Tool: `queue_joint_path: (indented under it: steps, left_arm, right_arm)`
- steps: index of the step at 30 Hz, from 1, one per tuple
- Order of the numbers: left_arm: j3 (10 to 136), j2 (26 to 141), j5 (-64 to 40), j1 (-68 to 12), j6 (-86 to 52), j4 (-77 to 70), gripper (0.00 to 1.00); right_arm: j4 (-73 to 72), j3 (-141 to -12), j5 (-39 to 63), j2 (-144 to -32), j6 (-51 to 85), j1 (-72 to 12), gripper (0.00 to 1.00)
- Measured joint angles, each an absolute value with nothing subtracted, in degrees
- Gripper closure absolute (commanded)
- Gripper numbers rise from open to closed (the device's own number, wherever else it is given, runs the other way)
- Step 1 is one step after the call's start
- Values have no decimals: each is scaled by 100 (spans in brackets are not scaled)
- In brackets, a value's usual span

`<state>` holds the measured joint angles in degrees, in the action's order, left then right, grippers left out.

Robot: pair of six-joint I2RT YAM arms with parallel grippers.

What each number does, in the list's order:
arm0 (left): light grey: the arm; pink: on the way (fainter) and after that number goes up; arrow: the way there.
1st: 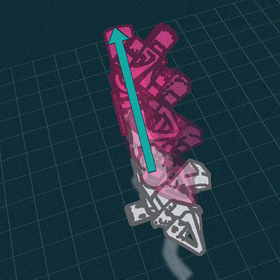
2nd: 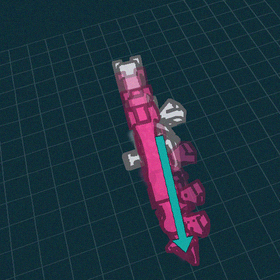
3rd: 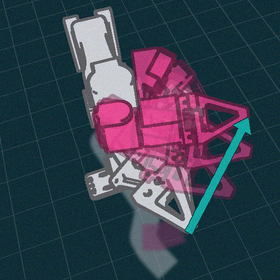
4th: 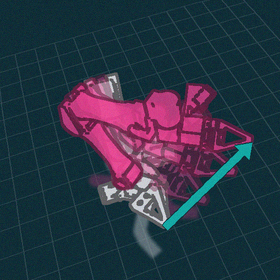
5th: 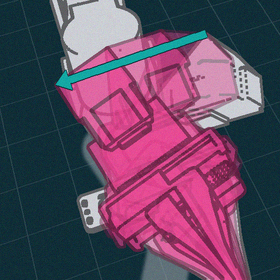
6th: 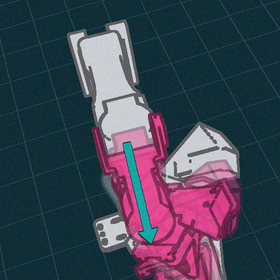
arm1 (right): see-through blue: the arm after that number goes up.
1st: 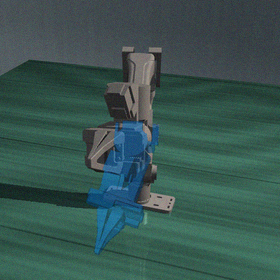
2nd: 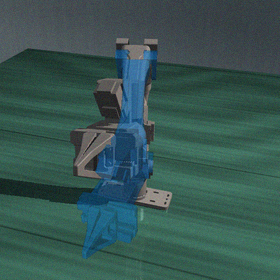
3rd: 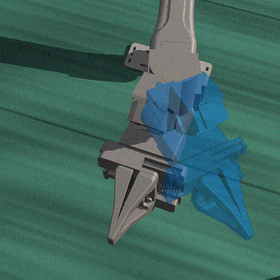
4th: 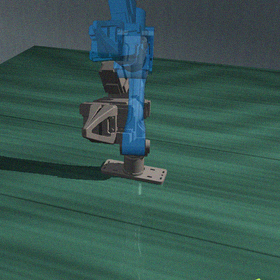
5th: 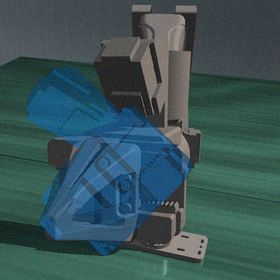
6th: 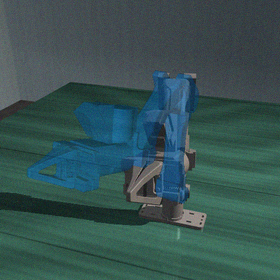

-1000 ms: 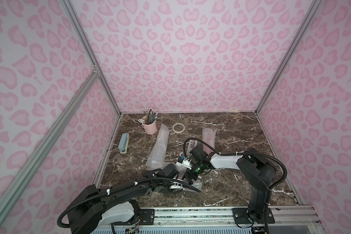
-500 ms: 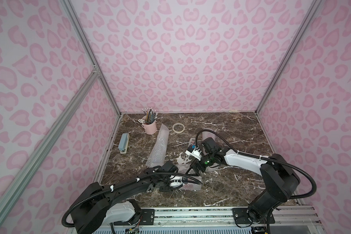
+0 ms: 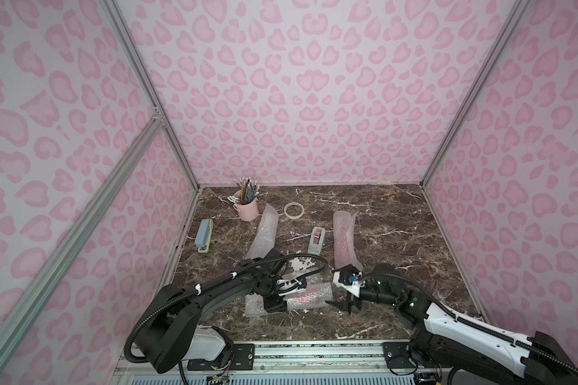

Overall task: Wrap wine bottles in bubble wrap
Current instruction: Wrap the wine bottle in bubble wrap.

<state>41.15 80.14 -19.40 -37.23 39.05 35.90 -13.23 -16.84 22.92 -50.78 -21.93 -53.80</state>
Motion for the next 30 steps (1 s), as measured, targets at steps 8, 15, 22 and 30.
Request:
queue_joint_path:
  steps: [8,15,22,30]
  left_arm:
    - [4563,8715,-2488,-3568,3605,3933,43]
    - [4746,9002,-2703,-3557,3496,4077,42]
    - [4746,8973,-2720,-3555,3393,4088,40]
    - [4805,8956,-2694,-3529,3317,4060,38]
  right_arm:
    - [-2196,-1568,397,-6289,-3791,-6921,3]
    - [-3129,-2084,-447,-8077,-4945,-7050,4]
    - [-3640,-2469,-637,-9059,-5380,-6794,10]
    - [-3953,-2770,-469,-9616,-5468,-6539,22]
